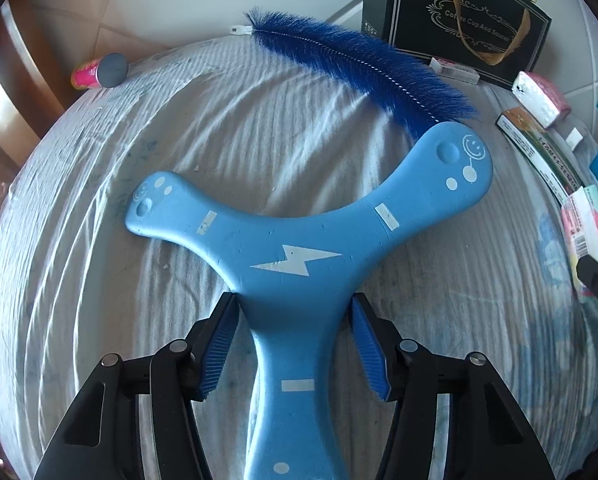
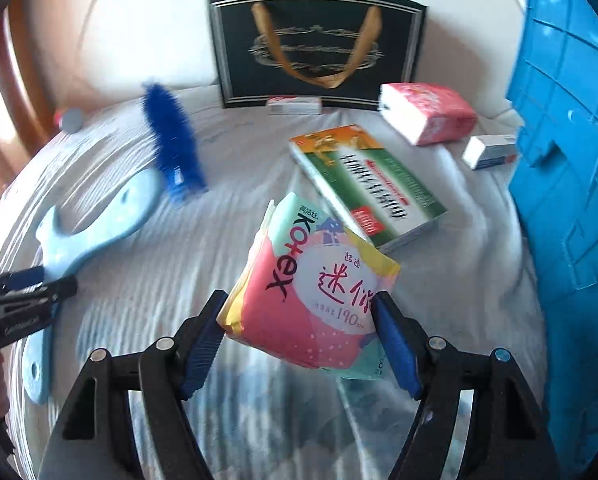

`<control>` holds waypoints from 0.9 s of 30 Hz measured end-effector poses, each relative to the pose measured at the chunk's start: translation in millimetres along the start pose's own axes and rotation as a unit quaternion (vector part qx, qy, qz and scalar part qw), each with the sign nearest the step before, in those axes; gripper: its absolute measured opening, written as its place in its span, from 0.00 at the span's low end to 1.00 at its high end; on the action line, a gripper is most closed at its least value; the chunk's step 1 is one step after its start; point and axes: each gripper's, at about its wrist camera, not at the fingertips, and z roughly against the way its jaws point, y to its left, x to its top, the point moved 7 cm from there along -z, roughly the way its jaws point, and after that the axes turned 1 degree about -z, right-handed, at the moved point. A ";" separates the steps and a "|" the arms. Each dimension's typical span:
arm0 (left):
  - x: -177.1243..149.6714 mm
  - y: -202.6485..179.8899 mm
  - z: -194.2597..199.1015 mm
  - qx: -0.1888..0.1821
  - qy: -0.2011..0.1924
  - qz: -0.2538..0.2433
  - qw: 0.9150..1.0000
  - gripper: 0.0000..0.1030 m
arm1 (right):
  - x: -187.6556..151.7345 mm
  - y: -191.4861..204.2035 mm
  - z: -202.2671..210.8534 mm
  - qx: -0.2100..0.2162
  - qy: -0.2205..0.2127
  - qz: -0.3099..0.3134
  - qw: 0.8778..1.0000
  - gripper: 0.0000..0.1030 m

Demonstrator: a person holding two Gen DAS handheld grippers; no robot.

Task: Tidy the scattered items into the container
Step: 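Grasp the blue boomerang with the left gripper while the right grasps the Kotex pad pack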

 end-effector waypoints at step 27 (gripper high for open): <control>-10.8 -1.0 -1.9 -0.022 0.019 0.024 0.999 0.48 | -8.8 14.2 -26.0 0.002 0.061 -0.038 0.997 0.76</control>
